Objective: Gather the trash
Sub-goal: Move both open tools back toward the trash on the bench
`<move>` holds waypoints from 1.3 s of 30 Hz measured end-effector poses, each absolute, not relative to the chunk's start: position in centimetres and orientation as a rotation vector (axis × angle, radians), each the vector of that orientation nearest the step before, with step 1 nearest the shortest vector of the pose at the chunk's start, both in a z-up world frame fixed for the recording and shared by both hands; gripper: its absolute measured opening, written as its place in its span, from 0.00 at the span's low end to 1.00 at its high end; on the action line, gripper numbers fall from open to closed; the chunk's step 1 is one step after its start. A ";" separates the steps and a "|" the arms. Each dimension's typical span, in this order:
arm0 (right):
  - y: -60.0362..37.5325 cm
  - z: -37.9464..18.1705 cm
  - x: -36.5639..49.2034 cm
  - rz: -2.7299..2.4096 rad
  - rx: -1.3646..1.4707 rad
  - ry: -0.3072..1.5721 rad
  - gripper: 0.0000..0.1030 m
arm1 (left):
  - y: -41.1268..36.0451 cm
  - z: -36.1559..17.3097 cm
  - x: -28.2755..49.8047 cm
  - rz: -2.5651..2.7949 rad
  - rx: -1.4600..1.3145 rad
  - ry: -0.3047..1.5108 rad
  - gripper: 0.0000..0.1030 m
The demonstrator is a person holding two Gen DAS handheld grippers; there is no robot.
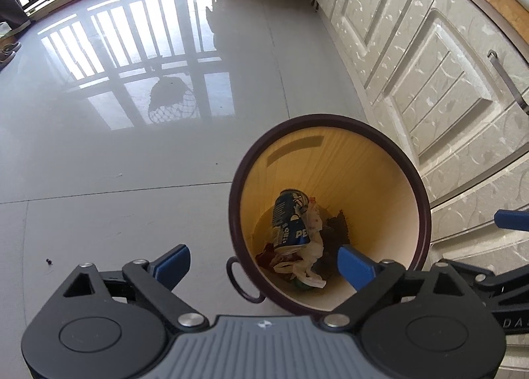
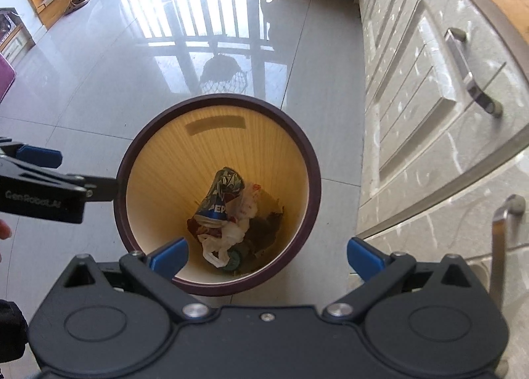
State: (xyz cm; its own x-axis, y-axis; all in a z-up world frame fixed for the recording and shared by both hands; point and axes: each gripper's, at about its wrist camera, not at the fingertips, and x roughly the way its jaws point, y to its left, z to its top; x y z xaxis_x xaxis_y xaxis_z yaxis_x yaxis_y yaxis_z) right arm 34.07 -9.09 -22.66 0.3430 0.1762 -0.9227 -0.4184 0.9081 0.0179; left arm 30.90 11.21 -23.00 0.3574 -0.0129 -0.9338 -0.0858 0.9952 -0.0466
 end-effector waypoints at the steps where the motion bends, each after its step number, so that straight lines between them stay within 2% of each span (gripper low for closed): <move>1: -9.1 -22.5 33.9 0.390 -0.239 1.155 1.00 | 11.3 -22.8 30.7 0.052 -0.092 1.205 0.96; 5: -9.5 -21.6 33.5 0.389 -0.227 1.138 1.00 | 11.4 -22.0 29.6 0.066 -0.084 1.208 1.00; 23: -10.2 -16.1 30.9 0.346 -0.223 1.040 1.00 | 11.7 -16.8 25.2 0.102 -0.114 1.141 1.00; 39: -12.3 -7.5 27.2 0.340 -0.209 0.882 1.00 | 10.4 -8.9 20.8 0.102 -0.127 0.963 1.00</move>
